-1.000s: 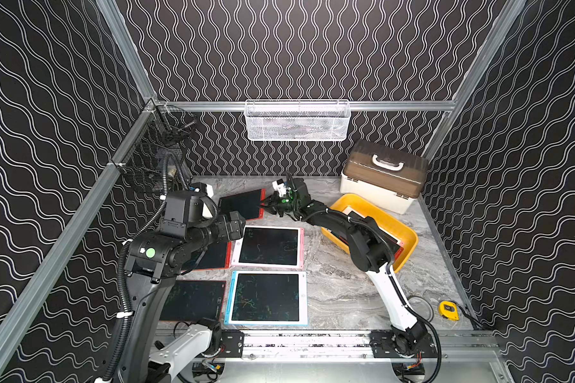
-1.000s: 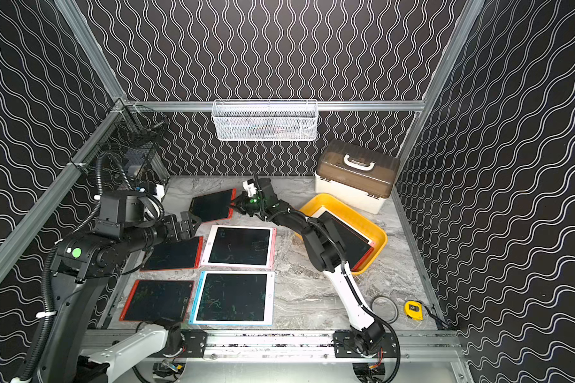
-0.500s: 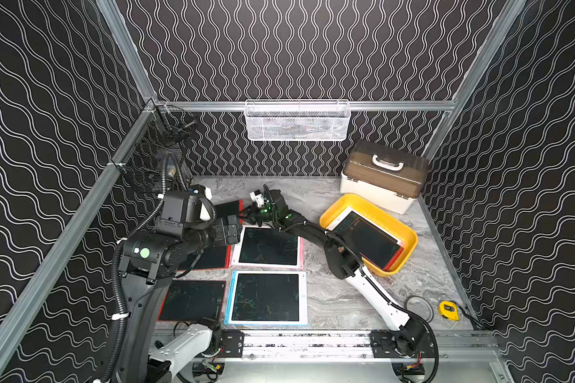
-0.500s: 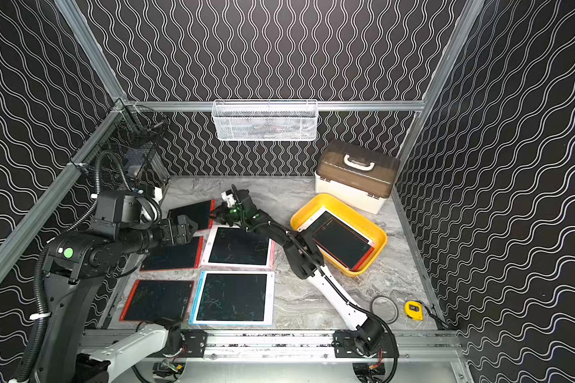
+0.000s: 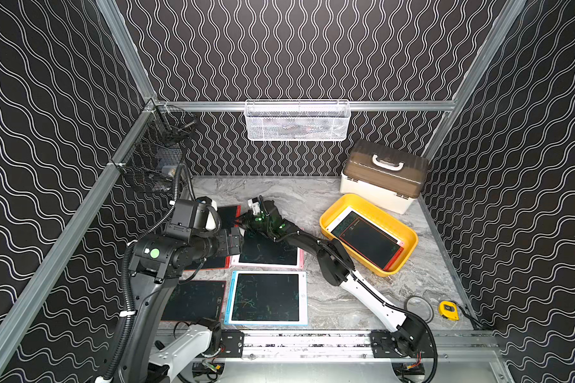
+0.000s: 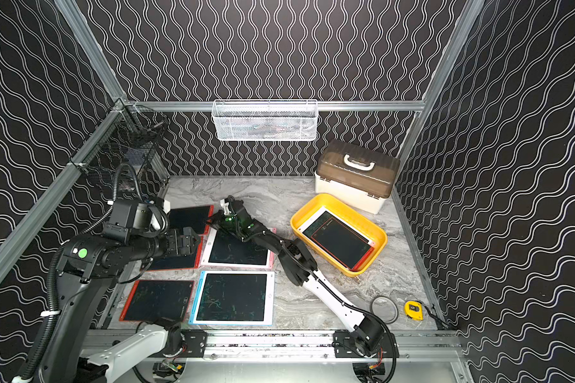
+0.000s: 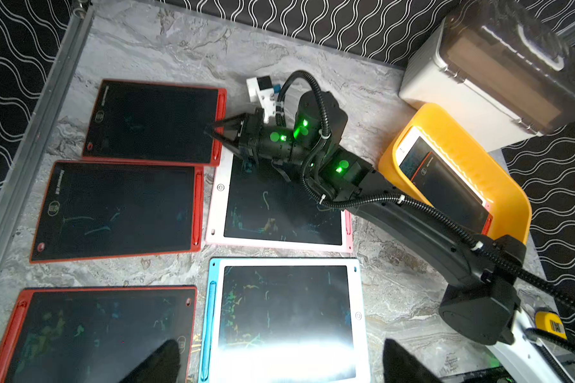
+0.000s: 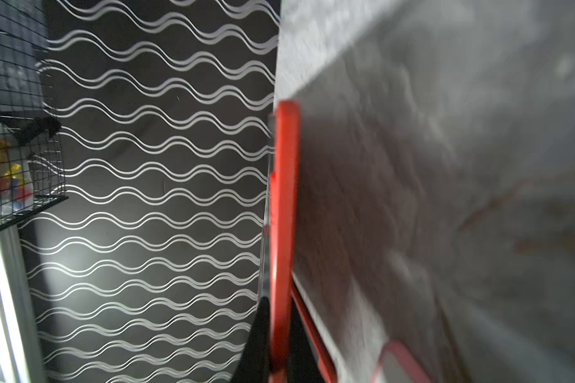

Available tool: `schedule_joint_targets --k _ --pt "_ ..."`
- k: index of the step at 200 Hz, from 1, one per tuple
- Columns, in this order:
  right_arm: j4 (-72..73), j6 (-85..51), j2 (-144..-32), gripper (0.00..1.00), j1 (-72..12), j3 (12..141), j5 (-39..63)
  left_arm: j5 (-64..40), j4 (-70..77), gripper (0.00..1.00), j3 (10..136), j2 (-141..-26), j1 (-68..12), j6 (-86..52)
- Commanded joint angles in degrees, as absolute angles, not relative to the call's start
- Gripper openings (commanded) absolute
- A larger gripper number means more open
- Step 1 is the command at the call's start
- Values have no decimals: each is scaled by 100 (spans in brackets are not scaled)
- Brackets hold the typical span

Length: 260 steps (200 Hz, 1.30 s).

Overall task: Take out the writing tablet from the storage box
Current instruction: Place the writing tablet at the center of the board.

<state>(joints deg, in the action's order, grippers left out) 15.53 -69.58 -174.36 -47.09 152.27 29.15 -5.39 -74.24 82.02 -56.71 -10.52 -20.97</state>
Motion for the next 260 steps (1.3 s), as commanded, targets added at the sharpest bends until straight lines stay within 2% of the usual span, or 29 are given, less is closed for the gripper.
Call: schedule_joint_targets --k 1,59,98,132,150,169,201,240,260 --pt "1640 -6862 -17583 5 -4691 15377 2451 -687 -7426 99 7997 -5579 -1055 -2164" --pt "1352 -6751 -17871 10 -4693 15699 2235 -709 -7386 99 7513 -5281 -1055 -2297" --pt "1266 -6859 -17927 29 -4702 15712 2259 -600 -7453 99 7556 -5291 -1055 -2246" --pt "1120 -6725 -17821 37 -4692 15684 2171 -565 -7471 99 7655 -5368 -1055 -2210" --pt "1026 -6691 -17664 51 -4675 15504 2136 -563 -7467 99 7695 -5396 -1055 -2202" --pt "752 -6499 -17455 52 -4676 15345 2091 -545 -7471 99 7715 -5403 -1055 -2197" --pt "450 -6330 -17134 60 -4667 15085 1871 -536 -7512 99 7809 -5396 -1055 -2131" --pt "239 -6357 -17259 64 -4680 15439 1610 -523 -7501 99 7970 -5504 -1055 -2027" --pt "575 -6596 -17416 65 -4744 15543 1461 -488 -7500 99 8057 -5566 -1063 -1978"
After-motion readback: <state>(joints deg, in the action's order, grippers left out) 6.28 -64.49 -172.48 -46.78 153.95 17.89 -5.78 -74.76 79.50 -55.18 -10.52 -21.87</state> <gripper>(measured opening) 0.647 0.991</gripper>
